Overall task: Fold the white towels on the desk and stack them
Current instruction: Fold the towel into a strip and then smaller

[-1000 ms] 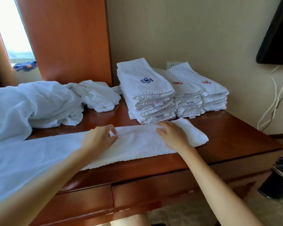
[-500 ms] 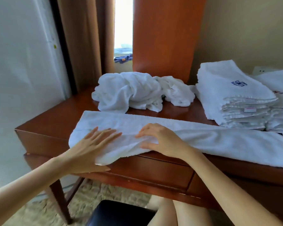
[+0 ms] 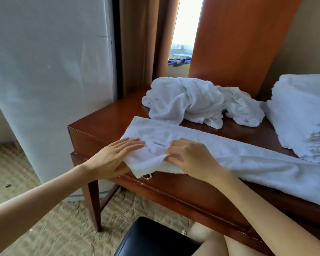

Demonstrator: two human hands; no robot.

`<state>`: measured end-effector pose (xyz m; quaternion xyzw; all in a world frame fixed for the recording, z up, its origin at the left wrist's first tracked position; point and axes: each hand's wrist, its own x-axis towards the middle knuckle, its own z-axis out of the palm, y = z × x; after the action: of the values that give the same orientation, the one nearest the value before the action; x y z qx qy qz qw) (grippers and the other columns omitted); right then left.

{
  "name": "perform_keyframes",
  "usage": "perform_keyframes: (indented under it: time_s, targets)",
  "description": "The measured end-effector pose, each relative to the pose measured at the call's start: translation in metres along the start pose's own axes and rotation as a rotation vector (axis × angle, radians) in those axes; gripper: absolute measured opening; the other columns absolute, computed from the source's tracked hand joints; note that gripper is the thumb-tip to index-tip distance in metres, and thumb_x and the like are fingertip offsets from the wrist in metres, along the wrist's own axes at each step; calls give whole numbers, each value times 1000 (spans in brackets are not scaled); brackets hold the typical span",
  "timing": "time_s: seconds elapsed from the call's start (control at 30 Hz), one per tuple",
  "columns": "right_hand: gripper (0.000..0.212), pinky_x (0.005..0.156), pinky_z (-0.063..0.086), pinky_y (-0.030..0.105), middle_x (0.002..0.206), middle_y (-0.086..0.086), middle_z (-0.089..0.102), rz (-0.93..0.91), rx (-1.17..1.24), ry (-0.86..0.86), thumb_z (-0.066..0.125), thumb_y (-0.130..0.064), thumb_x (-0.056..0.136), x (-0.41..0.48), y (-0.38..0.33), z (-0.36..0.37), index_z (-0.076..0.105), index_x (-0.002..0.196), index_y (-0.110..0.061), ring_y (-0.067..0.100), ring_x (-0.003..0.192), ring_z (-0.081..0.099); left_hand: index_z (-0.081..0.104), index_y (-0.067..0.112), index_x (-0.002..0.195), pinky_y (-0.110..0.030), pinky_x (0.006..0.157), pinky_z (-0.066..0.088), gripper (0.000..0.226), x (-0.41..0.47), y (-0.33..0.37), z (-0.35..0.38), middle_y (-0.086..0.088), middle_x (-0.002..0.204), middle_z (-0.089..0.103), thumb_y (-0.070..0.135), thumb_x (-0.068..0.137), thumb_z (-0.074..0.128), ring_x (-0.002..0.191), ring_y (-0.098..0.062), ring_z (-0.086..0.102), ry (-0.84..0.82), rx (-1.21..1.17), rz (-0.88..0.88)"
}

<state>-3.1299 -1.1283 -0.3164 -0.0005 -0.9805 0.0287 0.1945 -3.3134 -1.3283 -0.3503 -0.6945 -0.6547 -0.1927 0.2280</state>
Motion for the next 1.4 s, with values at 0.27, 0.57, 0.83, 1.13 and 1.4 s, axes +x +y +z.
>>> perform_keyframes:
  time_s: [0.27,0.57,0.83,1.13,1.4]
  targets:
    - [47,53,29,26,55,-5,38,360,333,27,52,-46,96,74,55,-26,39,59,-18,9,51,37,56,27,104,-10,62,39,20,37,-21,17,17,87,61,14,89,57,77,-3,57,342,-407,-592]
    - [44,55,34,22,60,-6,46,462,360,-285,63,-57,85,106,99,20,57,71,-15,7,54,41,61,12,76,-29,60,38,35,81,-62,15,-3,72,54,39,95,51,67,-17,51,-79,-517,-1108]
    - [39,52,32,19,52,-9,43,500,464,-157,65,-42,89,115,89,31,65,75,-6,3,47,37,63,10,106,-28,64,39,28,80,-79,7,1,88,57,34,93,56,83,-17,54,-278,-271,-1059]
    - [17,63,43,22,69,-9,59,483,492,199,67,-34,89,117,84,32,66,80,-19,3,63,51,50,21,115,-27,47,35,20,78,-74,13,8,72,56,31,98,49,59,-12,55,103,-80,-906]
    - [10,70,44,27,92,-9,66,413,258,123,65,-30,91,107,78,40,68,88,-22,11,80,58,30,14,149,-34,99,38,55,82,-59,23,-8,144,37,6,96,44,129,-24,40,-52,244,-674]
